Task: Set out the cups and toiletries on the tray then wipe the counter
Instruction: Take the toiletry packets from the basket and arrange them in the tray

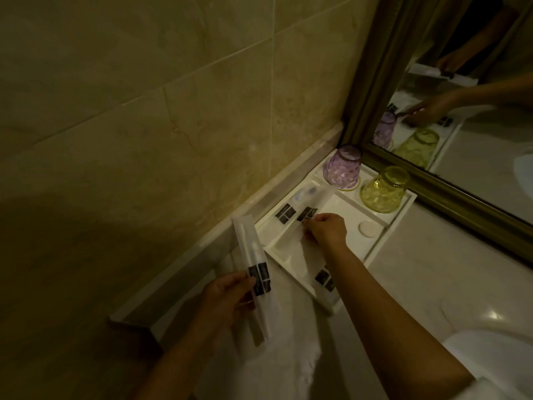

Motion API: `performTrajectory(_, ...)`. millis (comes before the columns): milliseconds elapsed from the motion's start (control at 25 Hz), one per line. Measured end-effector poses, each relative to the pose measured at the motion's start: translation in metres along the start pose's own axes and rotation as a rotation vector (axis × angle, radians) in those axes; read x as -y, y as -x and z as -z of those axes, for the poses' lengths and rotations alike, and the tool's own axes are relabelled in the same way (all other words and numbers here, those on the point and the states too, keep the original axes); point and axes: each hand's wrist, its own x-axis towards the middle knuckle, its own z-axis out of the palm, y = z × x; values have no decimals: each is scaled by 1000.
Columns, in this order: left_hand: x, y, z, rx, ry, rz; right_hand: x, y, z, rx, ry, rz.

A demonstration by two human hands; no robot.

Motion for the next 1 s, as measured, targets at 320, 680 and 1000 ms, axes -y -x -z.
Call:
performTrajectory(320, -5, -1, -5, 21, 4, 4, -21, 8, 14, -177, 853, 637)
performTrajectory(680, -5, -19, -11, 90, -103, 28, -8, 66, 22, 414, 196, 412)
performTrajectory(1000, -28, -48, -51, 176, -343, -211, 8, 38, 57, 115, -142, 91)
